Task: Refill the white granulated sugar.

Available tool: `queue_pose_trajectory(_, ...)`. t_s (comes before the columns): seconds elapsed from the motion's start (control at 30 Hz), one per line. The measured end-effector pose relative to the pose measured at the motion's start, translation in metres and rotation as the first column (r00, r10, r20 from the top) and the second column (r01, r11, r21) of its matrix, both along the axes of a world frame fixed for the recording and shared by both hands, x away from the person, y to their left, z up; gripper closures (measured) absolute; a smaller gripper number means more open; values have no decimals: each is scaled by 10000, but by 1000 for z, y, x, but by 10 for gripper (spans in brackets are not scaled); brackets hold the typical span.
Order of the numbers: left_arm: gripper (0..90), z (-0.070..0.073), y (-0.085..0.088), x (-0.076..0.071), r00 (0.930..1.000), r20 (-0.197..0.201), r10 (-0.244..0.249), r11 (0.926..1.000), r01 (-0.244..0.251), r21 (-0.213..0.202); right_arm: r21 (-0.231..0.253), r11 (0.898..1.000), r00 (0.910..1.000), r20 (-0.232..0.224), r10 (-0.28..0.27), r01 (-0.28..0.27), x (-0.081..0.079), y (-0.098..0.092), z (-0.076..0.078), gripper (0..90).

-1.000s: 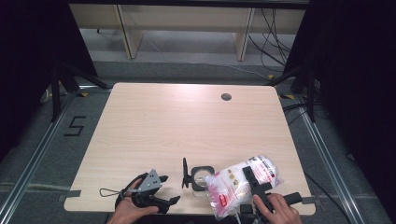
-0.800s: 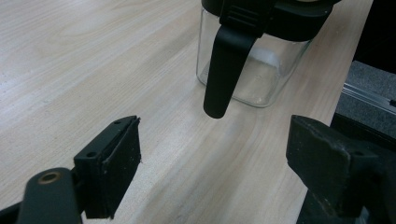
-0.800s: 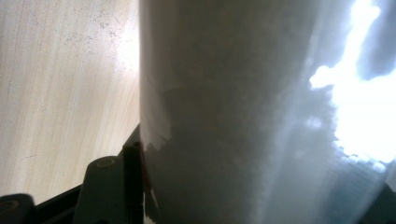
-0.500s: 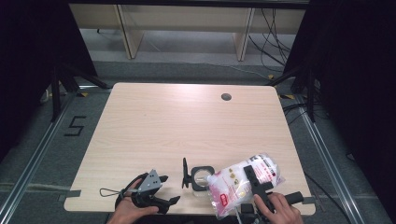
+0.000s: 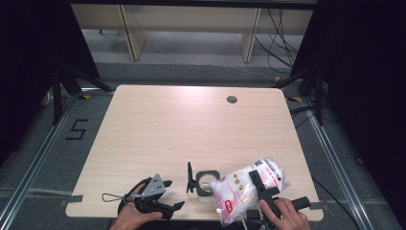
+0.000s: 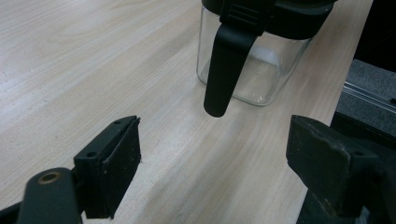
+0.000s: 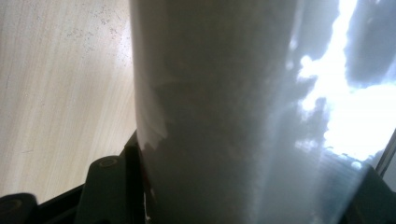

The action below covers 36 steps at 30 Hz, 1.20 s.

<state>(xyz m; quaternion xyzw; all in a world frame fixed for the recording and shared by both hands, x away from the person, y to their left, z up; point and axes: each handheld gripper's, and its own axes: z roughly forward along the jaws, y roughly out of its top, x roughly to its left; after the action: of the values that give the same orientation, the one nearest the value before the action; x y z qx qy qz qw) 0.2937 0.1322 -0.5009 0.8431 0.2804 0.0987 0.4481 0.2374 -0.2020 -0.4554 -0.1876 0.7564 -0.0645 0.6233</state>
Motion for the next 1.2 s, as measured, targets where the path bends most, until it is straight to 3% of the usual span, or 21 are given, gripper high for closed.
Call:
queue_pose_trajectory(0.03,174,0,0,0,10000,0,0,10000,0,0,0,10000,10000,0,0,0,0,0,0,415)
queue_pose_trajectory(0.07,174,-2,-2,-1,9998,-31,183,9994,-184,-287,427,9991,10000,-15,23,-22,0,0,-3,415)
queue_pose_trajectory(0.1,173,-1,-2,-1,9999,-95,90,9997,-92,-235,452,9990,10000,-20,47,-46,0,0,-3,416)
queue_pose_trajectory(0.2,174,-2,-2,-1,9999,-56,130,9995,-132,-290,-88,9999,10000,42,90,-89,1,0,0,416)
queue_pose_trajectory(0.3,174,-1,-1,0,9999,-106,85,9998,-87,-158,-3,9999,9999,54,115,-115,1,-1,0,416)
queue_pose_trajectory(0.33,174,-1,-1,0,9999,-117,77,9999,-78,-83,238,9997,10000,-28,-52,53,1,-2,-2,417)
queue_pose_trajectory(0.37,174,-2,-2,-1,9999,-21,151,9996,-151,-236,537,9984,9998,59,165,-168,2,-1,-3,417)
queue_pose_trajectory(0.5,174,-1,-1,-1,9999,-136,-8,9998,5,-203,642,9979,10000,-33,5,-3,1,-2,-4,417)
queue_pose_trajectory(0.57,174,-1,-1,0,10000,29,43,10000,-43,-83,716,9973,9998,-93,183,-176,3,-3,-3,418)
queue_pose_trajectory(0.7,178,0,0,0,10000,13,16,9999,-15,-110,678,9975,9998,-43,181,-178,3,-3,-3,418)
queue_pose_trajectory(0.77,178,0,0,-1,9999,60,82,9999,-81,-100,158,9998,10000,-37,93,-92,3,-3,0,418)
queue_pose_trajectory(0.8,178,0,0,0,10000,5,2,10000,-2,-84,126,9999,9999,-13,100,-100,2,-3,0,418)
queue_pose_trajectory(0.9,178,0,0,-2,9999,-61,153,9999,-154,-71,174,9998,9999,52,112,-113,2,-3,1,418)
queue_pose_trajectory(1.1,178,0,0,0,10000,-42,-53,9999,53,-93,104,9998,9999,72,141,-141,1,-3,2,419)
queue_pose_trajectory(1.13,178,-2,-2,-1,9998,42,180,9997,-179,-180,604,9978,9996,94,255,-260,2,-3,-1,419)
queue_pose_trajectory(1.2,178,-1,0,-1,10000,-23,26,9999,-26,-129,570,9981,9997,90,237,-242,2,-3,-1,419)
